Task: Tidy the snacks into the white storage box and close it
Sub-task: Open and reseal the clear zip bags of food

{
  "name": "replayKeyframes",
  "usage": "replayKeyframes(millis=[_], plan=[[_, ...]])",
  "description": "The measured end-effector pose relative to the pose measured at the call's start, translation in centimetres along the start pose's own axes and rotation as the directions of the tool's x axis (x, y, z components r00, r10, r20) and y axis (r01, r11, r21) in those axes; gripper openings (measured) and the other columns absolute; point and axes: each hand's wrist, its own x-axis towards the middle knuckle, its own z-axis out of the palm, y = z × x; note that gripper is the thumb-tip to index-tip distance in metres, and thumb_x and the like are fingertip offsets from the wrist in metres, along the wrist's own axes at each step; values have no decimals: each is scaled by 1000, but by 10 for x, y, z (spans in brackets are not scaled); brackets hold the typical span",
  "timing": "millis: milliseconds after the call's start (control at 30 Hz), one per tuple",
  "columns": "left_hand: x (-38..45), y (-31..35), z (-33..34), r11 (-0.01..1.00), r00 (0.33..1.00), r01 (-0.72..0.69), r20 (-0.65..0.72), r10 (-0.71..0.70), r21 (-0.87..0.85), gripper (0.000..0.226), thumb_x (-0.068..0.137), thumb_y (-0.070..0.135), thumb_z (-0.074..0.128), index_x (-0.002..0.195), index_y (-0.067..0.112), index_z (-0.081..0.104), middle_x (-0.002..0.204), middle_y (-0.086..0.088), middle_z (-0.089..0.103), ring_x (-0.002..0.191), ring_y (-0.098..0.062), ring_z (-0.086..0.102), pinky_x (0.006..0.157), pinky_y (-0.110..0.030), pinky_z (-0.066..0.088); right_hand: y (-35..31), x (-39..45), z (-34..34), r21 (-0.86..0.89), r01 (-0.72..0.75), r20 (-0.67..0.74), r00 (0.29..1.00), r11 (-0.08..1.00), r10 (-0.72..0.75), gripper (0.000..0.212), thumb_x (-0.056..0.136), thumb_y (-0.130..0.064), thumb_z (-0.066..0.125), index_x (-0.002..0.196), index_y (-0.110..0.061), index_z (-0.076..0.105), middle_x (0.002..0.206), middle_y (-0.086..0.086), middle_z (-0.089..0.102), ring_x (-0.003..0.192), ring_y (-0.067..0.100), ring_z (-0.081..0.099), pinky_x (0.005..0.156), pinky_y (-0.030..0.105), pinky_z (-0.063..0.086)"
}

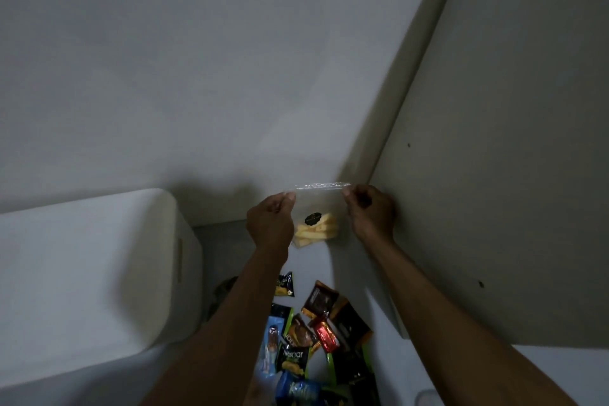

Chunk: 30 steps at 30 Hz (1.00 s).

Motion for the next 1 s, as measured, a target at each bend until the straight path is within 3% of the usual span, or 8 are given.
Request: replayKeyframes(millis=[200,300,367,500,667,800,900,1000], plan=[[8,2,11,1000,994,-3,-107,4,3,4,81,17,78,85,15,78,77,2,73,71,-7,66,75,-25,56,-3,11,8,18,31,-62,998,999,-29,5,86,-17,72,84,-19,68,75,0,67,68,13,61,60,12,45],[10,4,11,1000,993,-1,-118,3,20,1,81,19,77,82,19,77,77,3,73,71,-7,65,73,-23,54,-2,14,10,19,8,-60,998,1000,-6,5,86,-16,72,90,-15,68,81,5,68,73,17,63,67,20,49],[11,4,11,1000,993,18,-116,-16,9,5,81,20,78,83,17,76,76,5,71,72,-7,65,74,-23,54,-3,13,11,17,-33,-52,998,999,33,18,87,-16,71,104,-11,69,88,5,69,81,17,65,75,27,52],[5,3,1,1000,995,14,-98,-11,24,12,81,22,78,84,10,75,75,3,70,69,-4,62,68,-20,49,-7,5,8,-1,-86,-47,995,996,86,32,88,-15,70,119,-9,65,96,3,67,87,15,64,81,26,51],[-2,-11,-42,982,993,-32,-101,52,187,33,85,31,73,110,9,70,100,-2,71,93,-16,66,88,-32,53,-11,-31,7,-50,-89,-37,996,995,87,25,90,-20,68,112,-10,67,96,4,69,88,18,64,80,25,50],[-4,-41,-82,927,982,1,-178,71,376,39,87,25,69,120,4,65,120,-15,64,112,-31,59,98,-42,48,-2,-68,27,-61,-89,133,986,994,96,10,94,-12,59,99,-10,68,84,-3,65,80,13,61,71,23,50],[-2,-63,-98,833,987,95,-162,-6,546,51,89,26,67,133,4,55,136,-20,52,127,-37,48,105,-44,43,15,-83,51,-124,-119,306,940,985,152,2,88,-13,69,89,-13,67,78,-4,63,74,8,58,72,22,46],[7,-78,-103,781,987,155,-123,-101,604,64,91,29,63,146,6,38,148,-19,42,137,-37,37,110,-47,36,27,-92,71,-213,-173,410,878,962,249,21,86,-23,73,106,-15,68,92,-4,67,85,8,60,80,19,45]])
